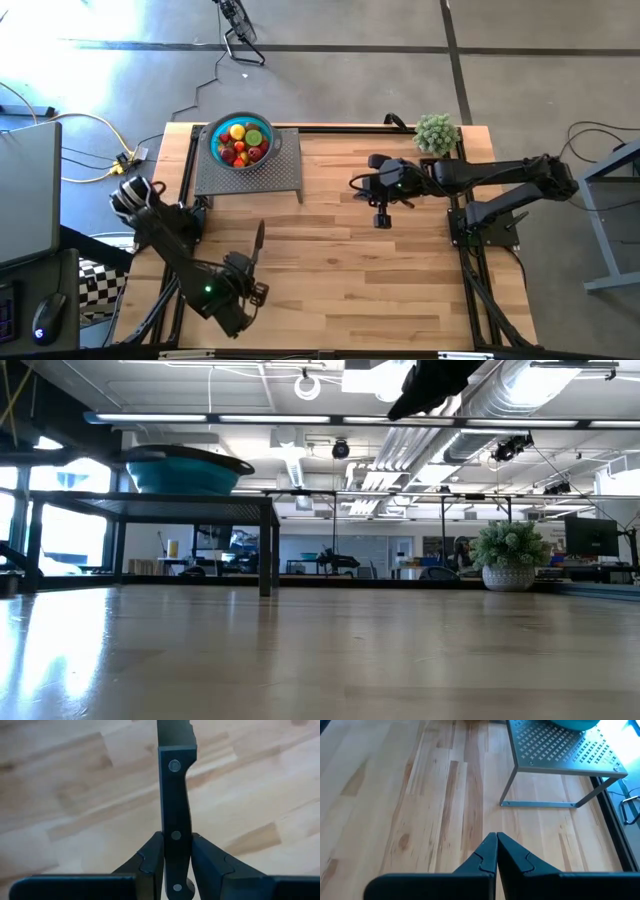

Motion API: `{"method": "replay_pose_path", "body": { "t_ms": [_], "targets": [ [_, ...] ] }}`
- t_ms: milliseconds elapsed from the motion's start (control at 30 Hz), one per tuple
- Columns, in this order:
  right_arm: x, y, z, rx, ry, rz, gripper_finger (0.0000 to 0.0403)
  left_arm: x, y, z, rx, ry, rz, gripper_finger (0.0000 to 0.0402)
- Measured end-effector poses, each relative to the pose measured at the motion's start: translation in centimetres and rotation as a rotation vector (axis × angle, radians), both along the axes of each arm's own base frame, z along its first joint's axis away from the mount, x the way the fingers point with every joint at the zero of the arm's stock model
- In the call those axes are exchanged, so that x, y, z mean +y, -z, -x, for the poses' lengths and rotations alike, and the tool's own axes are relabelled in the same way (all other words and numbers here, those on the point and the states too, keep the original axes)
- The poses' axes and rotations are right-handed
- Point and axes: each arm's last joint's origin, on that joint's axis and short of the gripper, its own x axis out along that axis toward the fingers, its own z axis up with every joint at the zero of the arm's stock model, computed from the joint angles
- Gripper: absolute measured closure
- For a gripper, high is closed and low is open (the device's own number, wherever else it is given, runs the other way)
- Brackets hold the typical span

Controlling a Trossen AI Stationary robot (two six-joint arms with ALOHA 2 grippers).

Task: Pick & Place Fruit
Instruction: Put the black knife on the shelf

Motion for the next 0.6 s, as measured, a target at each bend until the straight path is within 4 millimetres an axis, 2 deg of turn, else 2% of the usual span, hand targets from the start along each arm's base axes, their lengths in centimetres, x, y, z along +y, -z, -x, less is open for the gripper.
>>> {"method": "replay_pose_path", "body": {
  "t_ms": [333,433,600],
  "targets": [
    [0.0,-0.1,0.1,-0.001,0.0,-0.001,0.0401,2.0,-3.3,1.3,-0.043,0.05,0.012,0.0328],
    [0.0,-0.1,0.1,0.0,0.0,-0.001,0.0401,3.1,-4.1,1.1,0.003,0.054,0.087,0.0328],
    [0.0,-0.1,0.1,0.001,0.001,-0.001,0.0401,6.4,-5.2,-0.6,0.03,0.069,0.12,0.0328]
  ]
}}
